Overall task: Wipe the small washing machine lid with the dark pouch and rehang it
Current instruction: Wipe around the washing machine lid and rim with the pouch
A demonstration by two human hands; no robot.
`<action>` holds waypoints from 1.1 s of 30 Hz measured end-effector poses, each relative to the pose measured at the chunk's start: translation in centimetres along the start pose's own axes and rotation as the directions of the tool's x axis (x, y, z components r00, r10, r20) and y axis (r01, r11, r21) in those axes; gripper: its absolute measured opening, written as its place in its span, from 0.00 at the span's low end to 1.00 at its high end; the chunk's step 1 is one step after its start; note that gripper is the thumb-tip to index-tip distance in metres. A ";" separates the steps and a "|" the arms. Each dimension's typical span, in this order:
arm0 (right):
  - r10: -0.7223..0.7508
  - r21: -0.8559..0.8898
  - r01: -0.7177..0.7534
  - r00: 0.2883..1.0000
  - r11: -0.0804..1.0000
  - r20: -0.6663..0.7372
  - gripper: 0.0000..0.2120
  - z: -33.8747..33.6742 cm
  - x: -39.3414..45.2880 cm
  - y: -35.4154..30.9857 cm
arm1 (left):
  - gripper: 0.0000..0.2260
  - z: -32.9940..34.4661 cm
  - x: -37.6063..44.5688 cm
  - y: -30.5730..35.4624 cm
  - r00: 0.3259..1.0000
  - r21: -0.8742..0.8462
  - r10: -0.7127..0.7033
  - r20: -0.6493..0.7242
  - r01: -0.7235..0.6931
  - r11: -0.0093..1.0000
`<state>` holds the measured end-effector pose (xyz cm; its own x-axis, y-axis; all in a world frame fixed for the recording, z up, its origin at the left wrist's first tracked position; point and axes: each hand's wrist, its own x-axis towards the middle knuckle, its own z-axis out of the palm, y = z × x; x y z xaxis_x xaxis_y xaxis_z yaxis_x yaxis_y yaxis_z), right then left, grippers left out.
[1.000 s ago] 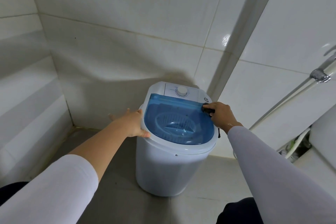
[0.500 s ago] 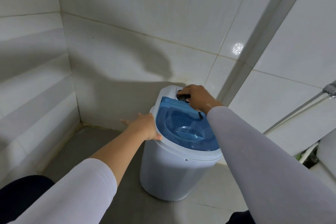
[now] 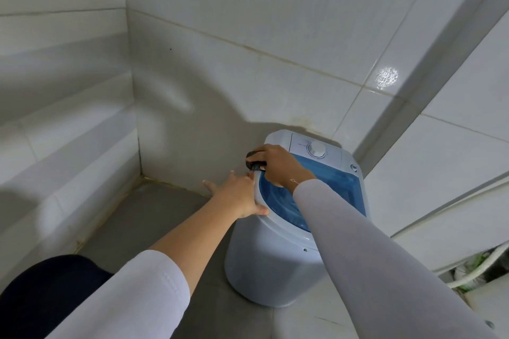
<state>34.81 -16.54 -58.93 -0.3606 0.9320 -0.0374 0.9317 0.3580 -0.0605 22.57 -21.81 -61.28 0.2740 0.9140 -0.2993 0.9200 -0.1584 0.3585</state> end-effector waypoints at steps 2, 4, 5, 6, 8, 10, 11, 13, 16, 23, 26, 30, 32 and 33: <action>0.006 -0.006 -0.006 1.000 1.000 -0.021 0.26 0.1 -0.2 0.2 | 0.42 0.2 0.0 -0.2 1.000 -0.017 -0.003 -0.002 0.003 1.000; 0.019 -0.006 -0.019 0.999 1.000 -0.032 0.26 0.0 -0.4 0.3 | 0.42 0.3 -0.1 -0.3 1.000 -0.029 -0.004 -0.005 0.004 1.000; 0.024 -0.004 -0.024 0.999 1.000 -0.036 0.26 -0.1 -0.5 0.5 | 0.42 0.4 -0.1 -0.3 1.000 -0.033 -0.005 -0.005 0.004 0.999; 0.030 -0.002 -0.030 0.999 1.000 -0.038 0.26 -0.1 -0.7 0.7 | 0.42 0.4 -0.2 -0.4 1.000 -0.037 -0.005 -0.006 0.005 0.999; 0.047 0.008 -0.047 0.998 0.999 -0.044 0.26 -0.2 -1.2 1.3 | 0.41 0.4 -0.4 -0.4 1.000 -0.044 -0.008 -0.008 0.008 0.999; 0.067 0.014 -0.066 0.996 0.998 -0.054 0.27 -0.2 -1.9 2.0 | 0.40 0.3 -0.5 -0.3 1.000 -0.046 -0.012 -0.007 0.012 0.999; 0.080 0.016 -0.079 0.995 0.997 -0.059 0.27 -0.3 -2.3 2.4 | 0.40 0.3 -0.5 -0.3 1.000 -0.047 -0.013 -0.006 0.013 0.999; 0.115 0.010 -0.115 0.991 0.993 -0.073 0.27 -0.4 -3.3 3.4 | 0.41 0.3 -0.5 -0.3 1.000 -0.053 -0.010 -0.006 0.009 0.999; 0.155 -0.002 -0.155 0.984 0.988 -0.092 0.26 -0.4 -4.9 5.0 | 0.41 0.4 -0.5 -0.4 1.000 -0.061 -0.004 -0.011 0.003 0.998; 0.243 0.049 -0.238 0.960 0.970 -0.141 0.25 -0.4 -8.2 8.3 | 0.41 0.5 -0.5 -0.4 1.000 -0.060 -0.019 -0.013 0.018 0.998; 0.297 0.065 -0.290 0.944 0.955 -0.147 0.24 -0.4 -10.1 10.0 | 0.41 0.3 -0.7 -0.1 1.000 -0.053 -0.022 -0.016 0.021 0.998; 0.343 0.042 -0.341 0.923 0.939 -0.174 0.24 -0.4 -12.9 11.9 | 0.40 0.4 -1.0 0.0 0.999 -0.047 -0.032 -0.016 0.031 0.998; 0.384 0.088 -0.374 0.903 0.923 -0.193 0.24 -0.1 -13.8 12.4 | 0.40 0.5 -1.1 0.1 0.999 -0.054 -0.037 -0.025 0.036 0.998; 0.401 0.112 -0.385 0.894 0.916 -0.202 0.23 0.1 -14.0 12.6 | 0.39 0.5 -1.2 0.2 0.999 -0.061 -0.039 -0.030 0.037 0.997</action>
<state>51.57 -25.12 -59.24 0.0596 0.9879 0.1434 0.9876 -0.0375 -0.1524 22.53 -23.12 -61.29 0.2291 0.9304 -0.2860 0.9109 -0.1013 0.4001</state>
